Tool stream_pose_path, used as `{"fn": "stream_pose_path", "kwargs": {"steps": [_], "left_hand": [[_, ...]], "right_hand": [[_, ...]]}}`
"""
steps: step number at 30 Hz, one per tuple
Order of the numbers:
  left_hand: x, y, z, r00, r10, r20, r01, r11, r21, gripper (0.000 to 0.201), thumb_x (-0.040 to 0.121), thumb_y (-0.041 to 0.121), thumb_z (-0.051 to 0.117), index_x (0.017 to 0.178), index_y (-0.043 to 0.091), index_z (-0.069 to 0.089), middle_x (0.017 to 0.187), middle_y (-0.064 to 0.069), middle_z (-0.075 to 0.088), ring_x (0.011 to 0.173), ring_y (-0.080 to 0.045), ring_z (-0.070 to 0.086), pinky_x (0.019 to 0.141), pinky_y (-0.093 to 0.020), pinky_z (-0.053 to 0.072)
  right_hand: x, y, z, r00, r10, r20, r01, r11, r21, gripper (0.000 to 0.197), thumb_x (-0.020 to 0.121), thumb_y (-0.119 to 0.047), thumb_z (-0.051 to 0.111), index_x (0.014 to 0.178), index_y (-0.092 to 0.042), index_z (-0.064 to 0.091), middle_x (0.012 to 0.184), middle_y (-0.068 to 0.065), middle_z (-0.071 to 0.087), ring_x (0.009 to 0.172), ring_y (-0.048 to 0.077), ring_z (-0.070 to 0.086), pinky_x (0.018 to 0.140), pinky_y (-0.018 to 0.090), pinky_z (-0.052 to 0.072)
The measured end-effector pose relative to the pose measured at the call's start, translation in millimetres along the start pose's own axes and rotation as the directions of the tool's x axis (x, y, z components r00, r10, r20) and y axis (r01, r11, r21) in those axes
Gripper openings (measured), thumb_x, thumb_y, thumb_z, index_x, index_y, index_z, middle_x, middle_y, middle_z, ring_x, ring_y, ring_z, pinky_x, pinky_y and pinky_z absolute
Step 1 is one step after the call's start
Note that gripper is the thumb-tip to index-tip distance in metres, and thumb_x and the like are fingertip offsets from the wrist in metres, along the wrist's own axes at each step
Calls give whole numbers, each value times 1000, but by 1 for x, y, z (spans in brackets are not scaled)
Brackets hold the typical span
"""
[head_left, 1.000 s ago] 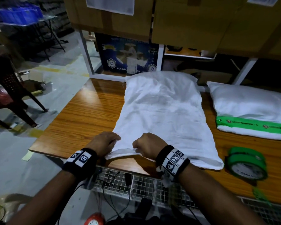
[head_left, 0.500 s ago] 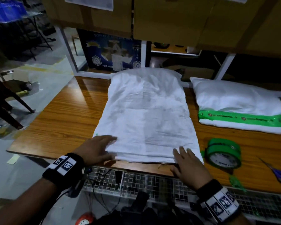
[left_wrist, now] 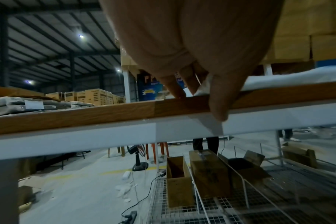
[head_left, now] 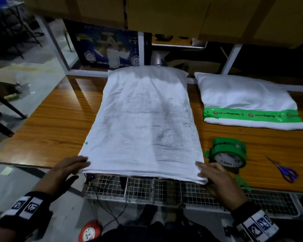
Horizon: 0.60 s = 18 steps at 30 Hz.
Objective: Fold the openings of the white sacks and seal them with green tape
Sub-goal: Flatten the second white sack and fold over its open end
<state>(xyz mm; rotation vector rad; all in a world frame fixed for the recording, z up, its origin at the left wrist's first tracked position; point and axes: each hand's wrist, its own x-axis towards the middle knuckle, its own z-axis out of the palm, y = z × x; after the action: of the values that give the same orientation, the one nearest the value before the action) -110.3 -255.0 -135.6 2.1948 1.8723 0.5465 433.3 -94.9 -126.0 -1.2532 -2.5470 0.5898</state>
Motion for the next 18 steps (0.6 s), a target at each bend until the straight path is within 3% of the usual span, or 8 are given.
{"fn": "stream_pose_path", "kwargs": {"steps": [2, 3, 6, 9, 13, 15, 16, 18], "left_hand": [[-4, -1, -3, 996, 66, -54, -64, 997, 36, 35, 95, 18, 59, 128, 27, 65, 140, 13, 55, 133, -14, 48, 108, -28, 39], [-5, 1, -4, 995, 45, -89, -44, 999, 11, 32, 95, 15, 61, 123, 28, 67, 136, 14, 58, 130, -14, 51, 107, -26, 39], [-11, 3, -4, 977, -106, -187, 87, 990, -112, 56, 76, -16, 72, 111, 27, 71, 124, 15, 65, 118, -11, 59, 95, -24, 47], [-10, 2, -2, 964, -174, -203, 150, 981, -127, 49, 74, -16, 74, 104, 23, 73, 116, 27, 61, 113, -8, 53, 90, -16, 45], [-7, 5, -2, 948, -266, -174, 215, 940, -266, 37, 90, 12, 70, 117, 37, 68, 108, 24, 49, 112, -2, 49, 89, -3, 39], [-7, 7, -3, 933, -307, -185, 236, 914, -329, 19, 93, 43, 62, 108, 54, 66, 104, 21, 50, 104, -5, 52, 82, -8, 42], [-5, 6, -2, 915, -350, -200, 261, 893, -365, 16, 89, 53, 54, 101, 59, 63, 102, 18, 51, 99, -7, 53, 79, -12, 43], [0, 6, 2, 878, -419, -233, 305, 862, -405, 17, 85, 58, 48, 91, 52, 62, 97, 12, 54, 92, -15, 53, 74, -19, 42]], "right_hand": [[-2, 2, 5, 1000, -5, -14, 5, 1000, 12, 88, 65, 14, 72, 137, -33, 52, 123, -16, 53, 110, 8, 49, 75, 32, 50], [-4, 4, 7, 1000, 0, -28, 1, 999, 38, 83, 67, 15, 71, 133, -34, 54, 120, -14, 53, 111, 8, 47, 75, 30, 47], [-12, 8, 11, 994, 76, -74, -62, 981, 182, 73, 80, 14, 69, 132, -36, 59, 115, -8, 52, 111, 6, 49, 77, 36, 47], [-13, 2, 10, 984, 112, -142, -76, 968, 238, 58, 89, 8, 62, 123, -38, 63, 112, -11, 49, 93, 9, 54, 71, 40, 47], [-10, -8, 6, 951, 175, -256, -112, 963, 243, 40, 95, -12, 62, 106, -50, 57, 106, -7, 59, 86, 9, 59, 68, 37, 54], [-10, -14, 5, 931, 220, -292, -131, 947, 294, 14, 96, -42, 57, 107, -50, 58, 104, -12, 64, 90, 8, 62, 73, 33, 55], [-9, -15, 6, 919, 236, -315, -131, 938, 320, 14, 94, -56, 52, 106, -52, 58, 102, -15, 67, 91, 5, 63, 72, 27, 54], [-6, -19, 9, 894, 279, -350, -154, 927, 343, 17, 91, -64, 51, 101, -54, 60, 96, -17, 69, 86, 2, 64, 69, 23, 55]]}}
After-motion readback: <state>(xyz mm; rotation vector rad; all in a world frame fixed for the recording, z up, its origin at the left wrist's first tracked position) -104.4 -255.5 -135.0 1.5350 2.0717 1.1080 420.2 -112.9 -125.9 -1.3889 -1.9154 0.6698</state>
